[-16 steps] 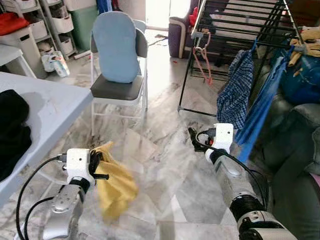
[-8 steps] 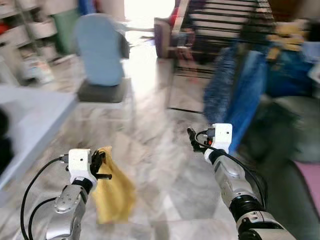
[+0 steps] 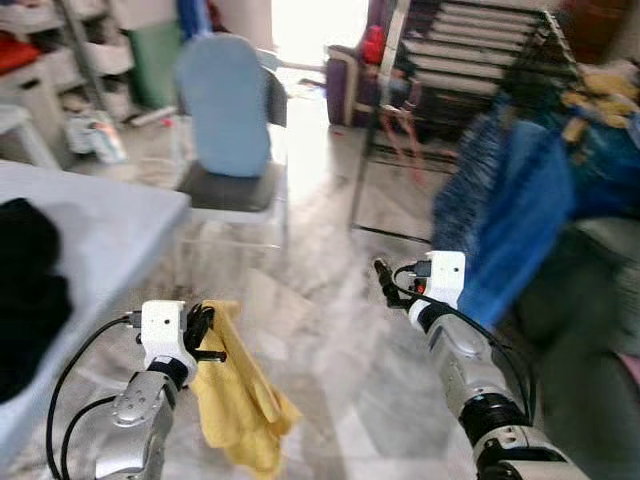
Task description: Hang hanger
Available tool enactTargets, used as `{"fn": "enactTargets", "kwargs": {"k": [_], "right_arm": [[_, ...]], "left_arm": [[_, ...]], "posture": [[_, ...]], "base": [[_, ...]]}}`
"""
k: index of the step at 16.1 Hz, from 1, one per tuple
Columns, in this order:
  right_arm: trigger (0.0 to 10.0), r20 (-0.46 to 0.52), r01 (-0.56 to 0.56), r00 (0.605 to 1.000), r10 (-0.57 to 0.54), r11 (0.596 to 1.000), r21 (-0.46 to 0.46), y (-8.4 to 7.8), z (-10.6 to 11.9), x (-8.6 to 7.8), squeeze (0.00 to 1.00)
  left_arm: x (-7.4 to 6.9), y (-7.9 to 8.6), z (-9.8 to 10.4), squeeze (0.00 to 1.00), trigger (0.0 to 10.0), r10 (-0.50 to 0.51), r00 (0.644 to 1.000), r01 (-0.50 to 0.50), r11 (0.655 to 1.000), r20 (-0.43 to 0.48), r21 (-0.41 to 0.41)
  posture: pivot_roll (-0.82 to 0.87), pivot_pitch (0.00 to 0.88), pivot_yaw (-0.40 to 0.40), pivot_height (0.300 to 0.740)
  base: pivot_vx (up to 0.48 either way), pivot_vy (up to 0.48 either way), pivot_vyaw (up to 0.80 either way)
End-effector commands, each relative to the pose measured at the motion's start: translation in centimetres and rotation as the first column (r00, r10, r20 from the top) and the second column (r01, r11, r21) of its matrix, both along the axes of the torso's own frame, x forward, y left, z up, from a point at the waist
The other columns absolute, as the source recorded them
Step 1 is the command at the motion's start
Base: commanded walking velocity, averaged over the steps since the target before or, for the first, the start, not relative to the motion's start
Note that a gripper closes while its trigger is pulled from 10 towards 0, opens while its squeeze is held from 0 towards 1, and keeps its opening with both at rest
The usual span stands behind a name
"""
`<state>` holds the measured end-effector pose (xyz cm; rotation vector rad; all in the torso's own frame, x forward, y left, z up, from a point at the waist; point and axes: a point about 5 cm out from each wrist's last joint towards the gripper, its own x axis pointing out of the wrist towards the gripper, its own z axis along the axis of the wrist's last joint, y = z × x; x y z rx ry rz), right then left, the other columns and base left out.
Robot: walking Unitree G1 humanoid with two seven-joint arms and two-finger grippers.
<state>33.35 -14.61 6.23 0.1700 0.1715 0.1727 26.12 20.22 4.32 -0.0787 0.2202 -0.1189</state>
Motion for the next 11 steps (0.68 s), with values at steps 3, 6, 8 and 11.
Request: {"fn": "enactTargets", "kwargs": {"k": [3,6,8,11], "right_arm": [[10.0,0.018,0.000,1.000,0.000,1.000,0.010,-0.07,0.70,0.38,0.00],[10.0,0.016,0.001,1.000,-0.001,1.000,0.013,-0.14,0.69,0.34,0.00],[10.0,0.015,0.005,1.000,-0.006,1.000,0.014,-0.22,0.67,0.30,0.00],[10.0,0.015,0.007,1.000,-0.007,1.000,0.015,-0.30,0.68,0.27,0.00]], "left_arm": [[0.33,-0.21,0.52,0.00,10.0,-0.010,0.999,0.010,1.000,0.032,0.006],[0.29,-0.40,0.49,0.00,10.0,-0.020,0.999,0.019,1.000,0.037,0.008],[0.31,-0.74,0.42,0.00,10.0,-0.022,0.999,0.022,1.000,0.034,0.005],[0.31,-0.87,0.35,0.00,10.0,-0.011,1.000,0.010,0.999,0.028,0.032]], "posture": [[0.00,0.000,-0.072,0.740],[0.00,0.000,-0.070,0.740],[-0.01,0.000,-0.067,0.740],[-0.01,0.000,-0.069,0.740]], "base": [[0.292,0.380,0.00],[0.339,0.336,0.00],[0.225,0.000,0.00],[0.000,0.000,0.00]]}}
